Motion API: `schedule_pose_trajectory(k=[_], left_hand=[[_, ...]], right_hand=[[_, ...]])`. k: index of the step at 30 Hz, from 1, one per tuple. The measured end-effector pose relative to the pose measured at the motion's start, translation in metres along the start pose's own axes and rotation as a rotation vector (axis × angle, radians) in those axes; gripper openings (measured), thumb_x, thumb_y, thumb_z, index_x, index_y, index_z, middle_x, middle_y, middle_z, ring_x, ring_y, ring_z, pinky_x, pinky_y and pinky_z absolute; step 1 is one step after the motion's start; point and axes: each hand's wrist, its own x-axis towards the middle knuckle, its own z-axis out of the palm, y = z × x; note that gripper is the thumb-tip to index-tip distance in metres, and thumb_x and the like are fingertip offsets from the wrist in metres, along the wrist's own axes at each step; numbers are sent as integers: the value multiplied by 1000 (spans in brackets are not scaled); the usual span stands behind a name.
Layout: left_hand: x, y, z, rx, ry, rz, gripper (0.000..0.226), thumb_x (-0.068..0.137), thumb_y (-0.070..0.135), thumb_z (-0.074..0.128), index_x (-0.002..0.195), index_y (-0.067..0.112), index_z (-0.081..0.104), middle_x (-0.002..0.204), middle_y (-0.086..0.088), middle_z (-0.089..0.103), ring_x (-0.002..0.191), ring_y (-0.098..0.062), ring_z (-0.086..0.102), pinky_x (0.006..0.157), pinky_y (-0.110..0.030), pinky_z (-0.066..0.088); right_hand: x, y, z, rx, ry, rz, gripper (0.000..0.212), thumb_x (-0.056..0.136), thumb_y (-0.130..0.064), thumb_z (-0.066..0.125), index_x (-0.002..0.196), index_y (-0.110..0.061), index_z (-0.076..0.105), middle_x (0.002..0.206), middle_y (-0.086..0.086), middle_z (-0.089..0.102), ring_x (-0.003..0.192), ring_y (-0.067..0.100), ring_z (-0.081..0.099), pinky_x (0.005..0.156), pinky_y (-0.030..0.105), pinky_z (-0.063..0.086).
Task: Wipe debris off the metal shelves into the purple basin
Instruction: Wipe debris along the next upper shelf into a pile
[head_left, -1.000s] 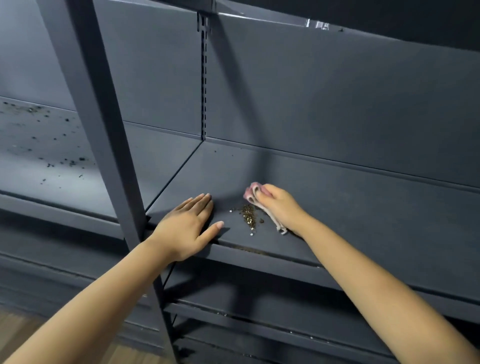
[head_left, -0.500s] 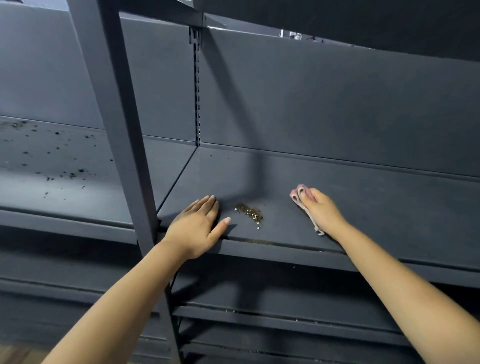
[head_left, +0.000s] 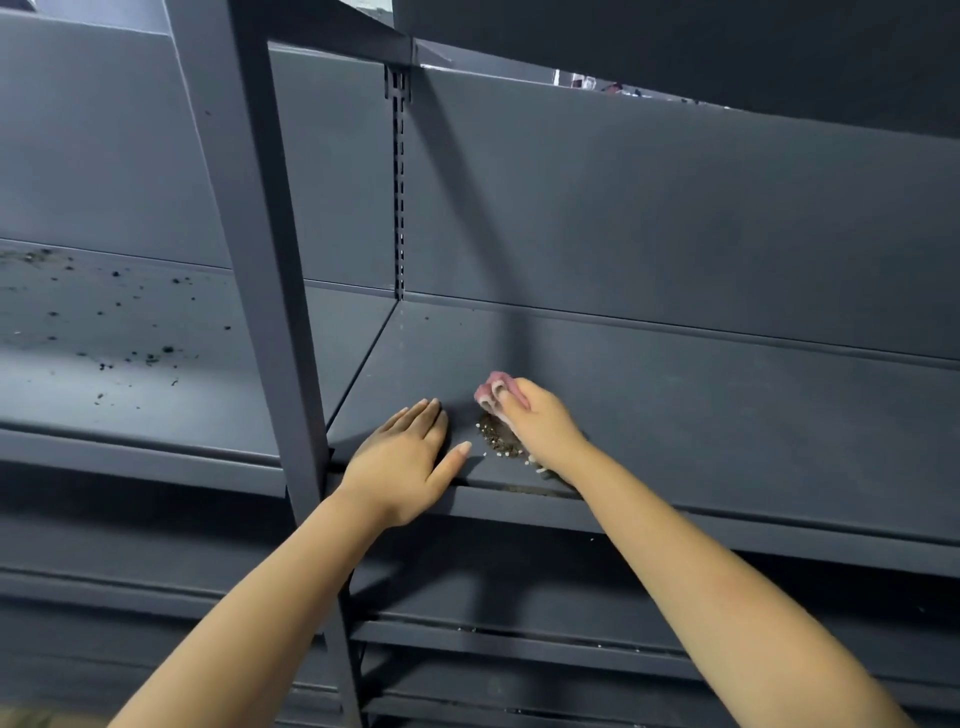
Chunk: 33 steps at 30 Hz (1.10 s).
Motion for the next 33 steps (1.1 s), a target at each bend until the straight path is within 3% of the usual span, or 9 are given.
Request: schedule_pose_trajectory(k=[2,4,8,10,14,18,21,27,33], left_hand=[[0,0,0,9,0,-1,134,53,73,-43,151,7,20,159,-7,15,147,-17,9,114,-21,-4],[2,0,3,15,12,-8,133,53,73,-44,152,8,19,160,-7,15,147,-16,8,112,-20,-7],[4,-2,4,23,0,-21,128,56,72,-42,153,10,13,161,-5,8,148,-13,1,112,-21,-10],[5,-2,4,28,-4,-33,125,58,72,-40,153,10,12,161,-4,5,147,-12,-2,112,-21,-12],[6,-1,3,38,-18,-27,116,65,73,-32,153,10,11,161,-5,4,148,-13,-3,113,-22,-13],[7,-2,3,43,-36,-17,99,81,70,-16,152,8,18,159,-10,12,148,-18,6,116,-26,-8],[7,-3,4,35,-30,-14,93,90,67,-5,148,4,29,155,-13,24,146,-21,17,117,-33,3],[7,-4,9,60,11,-28,80,98,60,10,141,1,43,147,-16,40,140,-25,34,115,-41,23],[7,-5,10,30,35,-26,80,98,60,10,142,0,40,150,-16,36,142,-24,29,117,-37,20]], right_hand=[[13,9,-6,102,18,7,37,98,-46,38,122,-26,57,106,-2,66,96,27,63,73,37,51],[33,21,-16,105,76,15,36,98,-44,38,125,-27,55,112,-2,66,99,26,63,67,33,48],[78,39,-31,-7,132,71,41,95,-53,33,127,-34,51,111,0,66,63,22,57,52,29,45],[98,42,-34,-59,132,73,43,95,-56,30,128,-36,50,111,0,66,61,22,58,57,29,46],[142,42,-30,-143,99,54,41,97,-54,30,128,-35,50,112,-3,65,61,19,58,49,18,35],[185,37,-17,-168,60,2,46,94,-59,30,127,-33,50,113,-7,65,63,22,63,53,22,43],[213,30,-6,-192,13,-55,49,94,-60,30,119,-26,55,101,-3,63,66,27,60,62,30,48],[242,6,23,-121,-125,-160,35,96,-54,30,85,-30,53,69,-9,55,51,16,46,47,22,36],[259,-18,56,-118,-227,-212,39,92,-62,34,102,-31,55,73,-3,58,50,19,50,46,21,39]])
